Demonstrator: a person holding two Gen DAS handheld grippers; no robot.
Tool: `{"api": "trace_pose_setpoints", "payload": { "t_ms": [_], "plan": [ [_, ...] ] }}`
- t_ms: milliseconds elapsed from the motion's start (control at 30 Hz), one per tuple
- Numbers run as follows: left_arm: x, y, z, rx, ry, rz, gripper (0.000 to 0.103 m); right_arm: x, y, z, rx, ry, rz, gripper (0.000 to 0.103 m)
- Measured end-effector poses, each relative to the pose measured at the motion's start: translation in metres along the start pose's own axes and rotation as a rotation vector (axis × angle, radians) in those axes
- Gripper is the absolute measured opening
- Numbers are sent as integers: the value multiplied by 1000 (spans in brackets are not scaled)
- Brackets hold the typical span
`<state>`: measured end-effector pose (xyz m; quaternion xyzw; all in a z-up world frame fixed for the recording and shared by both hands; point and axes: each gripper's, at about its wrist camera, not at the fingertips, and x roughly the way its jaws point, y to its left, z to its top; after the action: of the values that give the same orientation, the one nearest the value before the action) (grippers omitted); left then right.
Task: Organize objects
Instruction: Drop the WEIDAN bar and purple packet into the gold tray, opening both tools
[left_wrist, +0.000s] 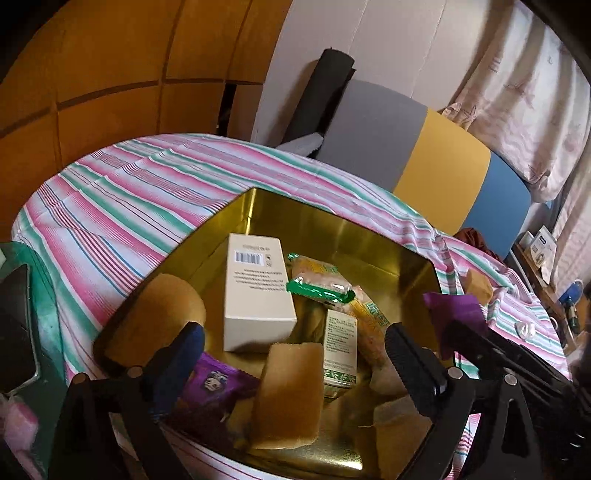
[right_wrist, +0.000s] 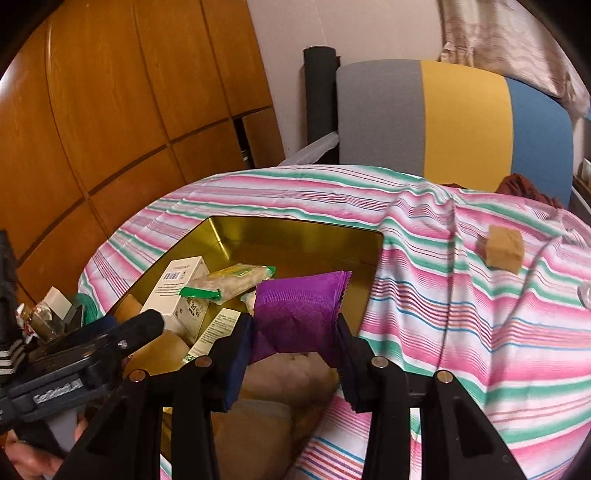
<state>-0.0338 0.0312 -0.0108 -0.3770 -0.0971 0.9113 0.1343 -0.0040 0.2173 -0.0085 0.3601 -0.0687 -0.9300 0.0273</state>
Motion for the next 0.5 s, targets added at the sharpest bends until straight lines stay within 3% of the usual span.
{"api": "trace_pose_setpoints", "payload": {
  "t_ms": [300,500],
  "plan": [
    [-5,7,-2,-22,16,-1,99,36,-2,4,17,89,-64,44],
    [-6,7,-6,-34,33,-17,101,14,-16,-1,77,5,-69,47]
  ]
}}
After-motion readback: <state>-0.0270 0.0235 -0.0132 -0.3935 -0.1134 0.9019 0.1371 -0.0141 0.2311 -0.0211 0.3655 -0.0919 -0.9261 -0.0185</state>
